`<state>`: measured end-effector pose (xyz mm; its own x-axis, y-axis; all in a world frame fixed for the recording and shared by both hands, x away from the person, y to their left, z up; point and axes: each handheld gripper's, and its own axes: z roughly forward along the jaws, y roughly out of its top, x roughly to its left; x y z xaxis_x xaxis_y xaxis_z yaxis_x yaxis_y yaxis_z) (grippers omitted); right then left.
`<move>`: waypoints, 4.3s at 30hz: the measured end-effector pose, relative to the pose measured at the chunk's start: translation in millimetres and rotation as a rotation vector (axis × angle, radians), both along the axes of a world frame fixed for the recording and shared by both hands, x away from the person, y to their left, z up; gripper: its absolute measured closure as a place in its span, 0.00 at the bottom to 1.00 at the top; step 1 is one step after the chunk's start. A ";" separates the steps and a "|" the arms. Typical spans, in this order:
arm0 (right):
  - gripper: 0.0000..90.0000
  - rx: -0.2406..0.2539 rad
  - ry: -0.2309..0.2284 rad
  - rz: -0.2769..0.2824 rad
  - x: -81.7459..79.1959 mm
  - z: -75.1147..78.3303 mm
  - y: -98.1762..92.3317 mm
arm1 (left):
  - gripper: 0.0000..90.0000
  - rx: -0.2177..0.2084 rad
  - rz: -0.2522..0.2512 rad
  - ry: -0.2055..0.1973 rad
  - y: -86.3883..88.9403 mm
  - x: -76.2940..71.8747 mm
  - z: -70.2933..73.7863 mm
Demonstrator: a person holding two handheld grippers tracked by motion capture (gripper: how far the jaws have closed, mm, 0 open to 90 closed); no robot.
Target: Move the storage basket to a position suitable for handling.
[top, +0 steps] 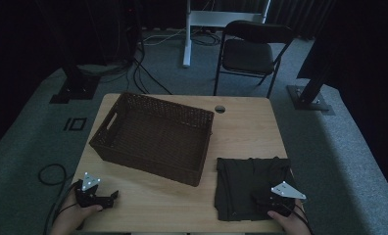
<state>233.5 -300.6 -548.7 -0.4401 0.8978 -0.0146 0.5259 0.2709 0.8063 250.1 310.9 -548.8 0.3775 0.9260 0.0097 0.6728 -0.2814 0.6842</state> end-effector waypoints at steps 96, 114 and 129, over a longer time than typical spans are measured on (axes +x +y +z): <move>0.15 0.164 -0.156 0.142 100.1 88.7 151.8 | 0.00 -0.211 -0.078 -0.293 49.4 98.7 103.5; 0.15 0.169 -0.148 0.091 118.5 84.8 159.6 | 0.12 -0.201 -0.012 -0.242 46.3 149.8 94.8; 0.33 0.166 -0.140 0.067 115.9 77.6 178.1 | 0.53 -0.264 0.070 -0.148 41.0 158.3 93.7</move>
<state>349.3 -122.5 -471.1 -0.5029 0.8618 0.0661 0.3914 0.1588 0.9064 408.4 351.9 -455.1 0.3250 0.9275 -0.1849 0.5717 -0.0369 0.8197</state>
